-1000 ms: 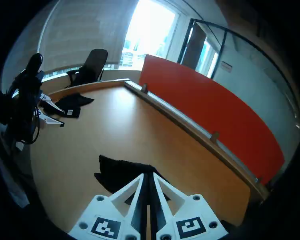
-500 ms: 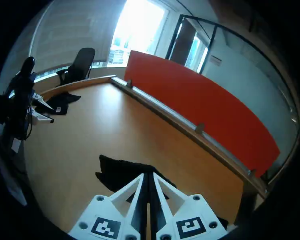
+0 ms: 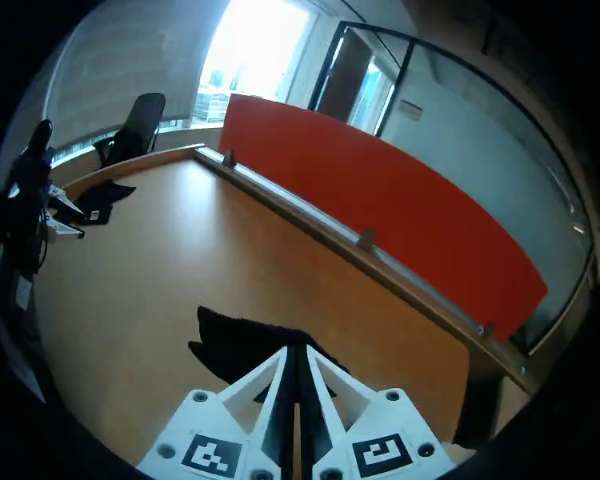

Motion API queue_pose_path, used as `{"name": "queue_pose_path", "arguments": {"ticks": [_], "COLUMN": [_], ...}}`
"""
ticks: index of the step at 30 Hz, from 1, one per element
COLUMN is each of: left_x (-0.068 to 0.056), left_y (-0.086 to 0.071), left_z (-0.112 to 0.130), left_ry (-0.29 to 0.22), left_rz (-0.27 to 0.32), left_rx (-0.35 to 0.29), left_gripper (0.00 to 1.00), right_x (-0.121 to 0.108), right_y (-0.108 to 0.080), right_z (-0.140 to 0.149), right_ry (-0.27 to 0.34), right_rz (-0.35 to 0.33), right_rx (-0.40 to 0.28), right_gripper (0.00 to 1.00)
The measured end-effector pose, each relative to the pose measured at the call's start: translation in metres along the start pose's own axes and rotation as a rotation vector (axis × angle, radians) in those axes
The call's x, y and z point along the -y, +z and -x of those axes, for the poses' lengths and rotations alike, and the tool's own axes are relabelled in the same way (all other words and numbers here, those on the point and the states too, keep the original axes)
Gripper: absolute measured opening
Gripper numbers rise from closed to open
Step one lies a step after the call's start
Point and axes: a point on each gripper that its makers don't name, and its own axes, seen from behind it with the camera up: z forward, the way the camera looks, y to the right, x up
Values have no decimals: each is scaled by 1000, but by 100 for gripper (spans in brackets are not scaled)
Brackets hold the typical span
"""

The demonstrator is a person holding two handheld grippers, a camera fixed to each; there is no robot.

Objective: Fold towel

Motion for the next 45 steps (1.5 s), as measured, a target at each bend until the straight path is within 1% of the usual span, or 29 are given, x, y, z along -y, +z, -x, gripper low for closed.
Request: {"name": "queue_pose_path", "arguments": {"ticks": [20, 26, 35, 45], "left_x": [-2, -4, -8, -10], "left_y": [0, 0, 2, 2], "left_z": [1, 2, 1, 2], "left_ry": [5, 9, 12, 14], "left_rz": [-22, -24, -26, -34], "left_rx": [18, 23, 28, 35], "left_gripper": [73, 73, 73, 73], "right_x": [-89, -110, -137, -170], "right_y": [-6, -8, -6, -5], "right_z": [21, 29, 42, 50], "right_ry": [19, 15, 37, 43], "right_rz": [86, 106, 134, 169], "right_rx": [39, 57, 77, 101], "right_gripper": [5, 5, 5, 5]}}
